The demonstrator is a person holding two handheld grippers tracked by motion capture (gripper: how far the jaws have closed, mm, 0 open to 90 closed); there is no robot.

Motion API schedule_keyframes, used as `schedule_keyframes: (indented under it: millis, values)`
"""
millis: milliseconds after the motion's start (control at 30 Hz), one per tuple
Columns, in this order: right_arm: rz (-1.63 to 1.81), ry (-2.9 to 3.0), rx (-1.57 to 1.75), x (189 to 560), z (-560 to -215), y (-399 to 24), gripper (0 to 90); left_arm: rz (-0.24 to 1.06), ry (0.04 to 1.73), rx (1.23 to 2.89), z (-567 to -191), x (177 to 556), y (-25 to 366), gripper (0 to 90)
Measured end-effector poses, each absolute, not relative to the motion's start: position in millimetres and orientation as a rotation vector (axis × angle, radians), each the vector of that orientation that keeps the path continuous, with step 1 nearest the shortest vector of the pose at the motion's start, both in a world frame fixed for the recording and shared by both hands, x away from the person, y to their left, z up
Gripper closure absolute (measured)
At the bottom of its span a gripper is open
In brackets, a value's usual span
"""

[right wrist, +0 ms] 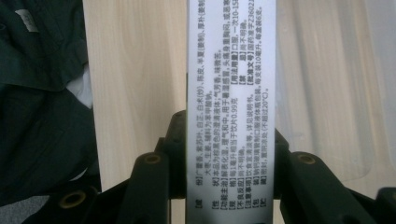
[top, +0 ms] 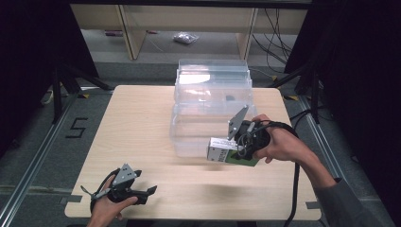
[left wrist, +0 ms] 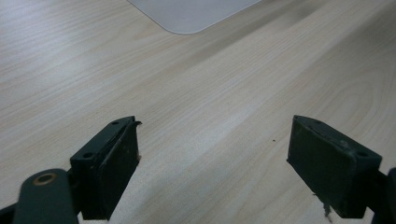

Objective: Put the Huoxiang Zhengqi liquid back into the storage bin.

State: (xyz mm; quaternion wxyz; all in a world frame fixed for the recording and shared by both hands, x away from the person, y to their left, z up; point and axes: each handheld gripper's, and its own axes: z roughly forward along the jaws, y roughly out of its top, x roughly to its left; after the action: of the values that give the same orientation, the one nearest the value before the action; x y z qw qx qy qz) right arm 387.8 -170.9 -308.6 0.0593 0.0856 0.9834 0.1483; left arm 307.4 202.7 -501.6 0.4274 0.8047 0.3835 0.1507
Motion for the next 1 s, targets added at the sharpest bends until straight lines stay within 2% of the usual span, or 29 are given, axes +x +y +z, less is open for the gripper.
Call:
schedule_keyframes:
  millis: [600, 1000]
  values:
    - [0.385, 2.950, 0.280, 432, -289, -173, 64.8, 0.377, 0.948, 2.020, -502, 308, 204, 15.8]
    - [0.364, 2.941, 0.297, 469, -298, -178, 64.8, 0.372, 0.957, 1.998, -503, 308, 203, 15.8]
